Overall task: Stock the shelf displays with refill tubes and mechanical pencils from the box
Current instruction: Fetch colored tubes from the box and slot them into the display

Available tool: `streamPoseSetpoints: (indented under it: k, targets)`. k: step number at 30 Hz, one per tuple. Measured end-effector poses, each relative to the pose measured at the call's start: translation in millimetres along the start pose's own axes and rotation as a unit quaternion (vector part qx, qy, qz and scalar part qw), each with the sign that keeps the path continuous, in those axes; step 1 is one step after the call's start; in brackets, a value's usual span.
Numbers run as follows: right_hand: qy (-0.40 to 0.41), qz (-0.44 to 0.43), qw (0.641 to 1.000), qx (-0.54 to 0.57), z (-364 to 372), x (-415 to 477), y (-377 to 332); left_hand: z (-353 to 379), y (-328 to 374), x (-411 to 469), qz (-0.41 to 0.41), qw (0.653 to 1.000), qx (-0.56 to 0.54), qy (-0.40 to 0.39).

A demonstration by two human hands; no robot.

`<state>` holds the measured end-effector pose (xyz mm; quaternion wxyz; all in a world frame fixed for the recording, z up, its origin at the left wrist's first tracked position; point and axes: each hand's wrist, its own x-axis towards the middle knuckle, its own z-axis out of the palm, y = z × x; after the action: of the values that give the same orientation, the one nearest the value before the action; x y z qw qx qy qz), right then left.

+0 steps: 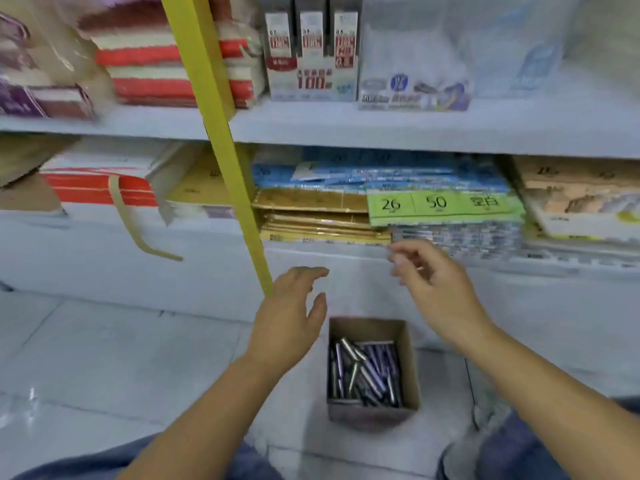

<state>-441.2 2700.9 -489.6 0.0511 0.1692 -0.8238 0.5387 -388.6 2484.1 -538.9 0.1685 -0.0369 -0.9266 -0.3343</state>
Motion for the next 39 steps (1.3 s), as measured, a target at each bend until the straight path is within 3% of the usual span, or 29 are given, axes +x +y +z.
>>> streamPoseSetpoints:
  k: [3,7,11,17,21,28,39]
  targets:
    - [-0.084,0.155,0.984,-0.012,32.2,-40.0,77.4,54.0,-36.7,-52.0,-0.146,0.981,-0.056,-0.118]
    - [-0.158,0.317,0.935,-0.016,73.6,-66.3,157.0,105.0,-71.1,-95.2,-0.306,0.908,-0.096,-0.270]
    - [-0.195,0.408,0.892,-0.024,103.7,-73.2,206.5,122.4,-93.6,-103.2,-0.369,0.870,-0.124,-0.303]
    - [-0.194,0.393,0.896,-0.073,131.2,-66.2,241.8,123.5,-99.1,-102.9,-0.404,0.831,-0.233,-0.304]
    - [-0.201,0.343,0.907,-0.140,148.5,-53.3,254.0,123.1,-97.3,-101.0,-0.382,0.836,-0.257,-0.299]
    - [-0.237,0.291,0.890,-0.260,175.3,-41.4,267.4,123.9,-102.2,-104.0,-0.372,0.841,-0.255,-0.299]
    - [-0.245,0.397,0.882,-0.074,180.9,-26.0,280.0,126.9,-105.6,-107.9,-0.382,0.835,-0.273,-0.286]
